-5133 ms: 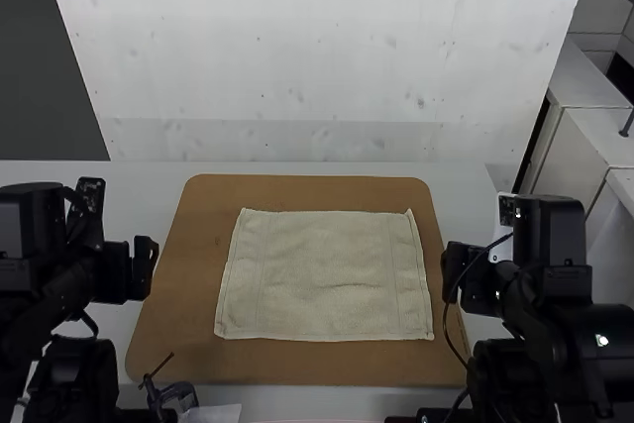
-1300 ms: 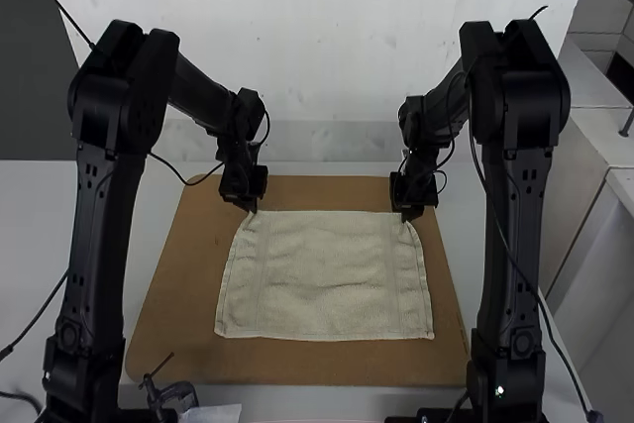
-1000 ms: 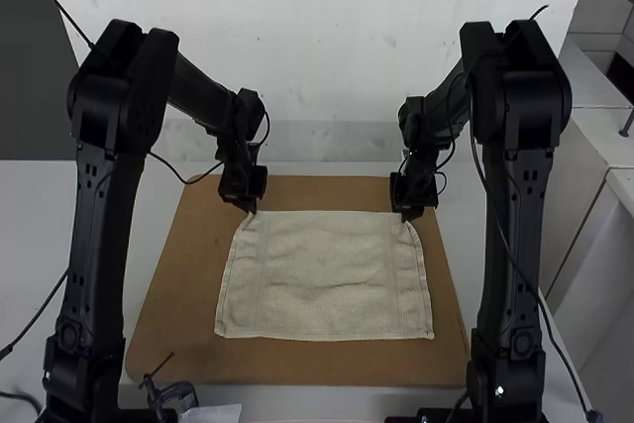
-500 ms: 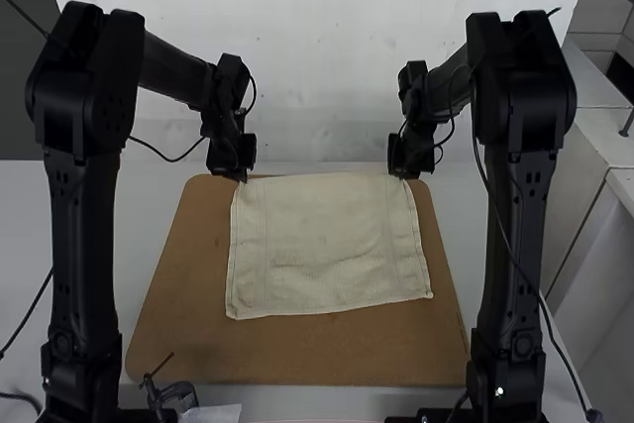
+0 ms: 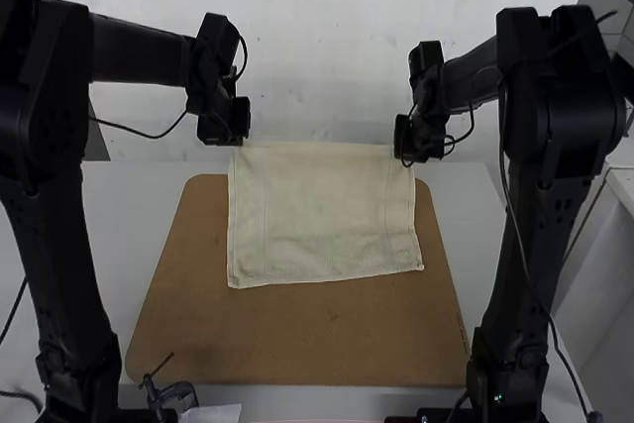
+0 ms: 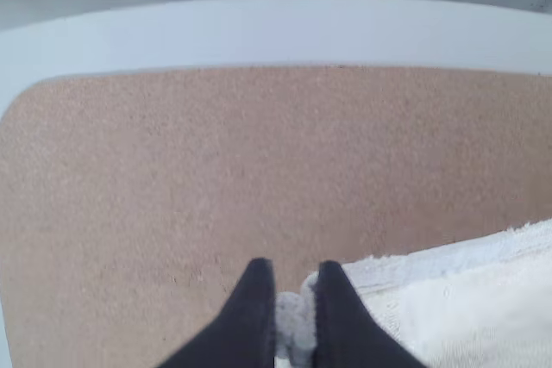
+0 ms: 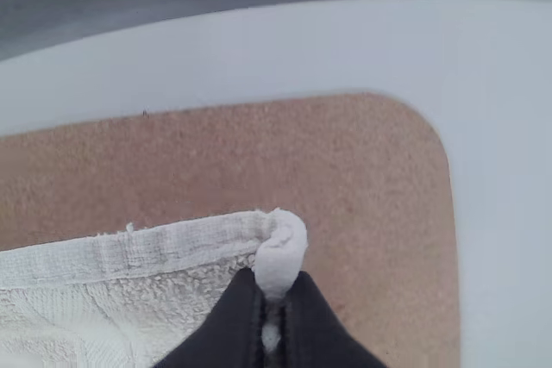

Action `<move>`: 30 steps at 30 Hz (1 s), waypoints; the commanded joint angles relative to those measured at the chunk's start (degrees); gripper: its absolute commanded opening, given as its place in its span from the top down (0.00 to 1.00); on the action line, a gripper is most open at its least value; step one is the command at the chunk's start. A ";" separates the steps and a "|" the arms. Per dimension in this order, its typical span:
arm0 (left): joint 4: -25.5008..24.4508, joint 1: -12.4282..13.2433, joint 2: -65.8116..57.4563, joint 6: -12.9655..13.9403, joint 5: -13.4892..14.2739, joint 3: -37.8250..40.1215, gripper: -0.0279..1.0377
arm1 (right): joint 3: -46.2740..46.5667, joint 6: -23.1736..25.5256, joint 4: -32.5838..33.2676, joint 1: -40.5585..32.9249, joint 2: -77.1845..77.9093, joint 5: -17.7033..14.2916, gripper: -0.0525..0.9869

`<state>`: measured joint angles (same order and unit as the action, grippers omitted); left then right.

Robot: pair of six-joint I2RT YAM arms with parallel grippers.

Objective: Fold the towel.

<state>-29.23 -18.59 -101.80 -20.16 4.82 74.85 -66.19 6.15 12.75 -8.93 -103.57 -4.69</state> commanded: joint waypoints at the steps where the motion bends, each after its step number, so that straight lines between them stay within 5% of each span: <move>1: -0.56 -1.45 4.59 -1.37 1.07 -6.47 0.96 | 3.44 -1.06 0.34 -0.04 4.87 -1.11 0.94; 10: -0.74 -4.35 14.00 -1.90 -2.09 -17.37 0.96 | 12.32 -3.34 4.39 -1.97 13.83 -0.50 0.94; 18: -6.71 -7.78 21.91 -3.57 -6.49 -23.08 0.96 | 18.82 -4.66 7.64 -2.85 21.74 0.38 0.94; 30: -12.34 -13.14 28.76 -6.38 -6.84 -29.67 0.96 | 25.24 -4.83 10.98 -4.34 29.74 0.38 0.94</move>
<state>-40.93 -31.27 -75.18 -25.21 -1.54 45.84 -41.69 1.69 23.79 -12.60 -75.75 -4.08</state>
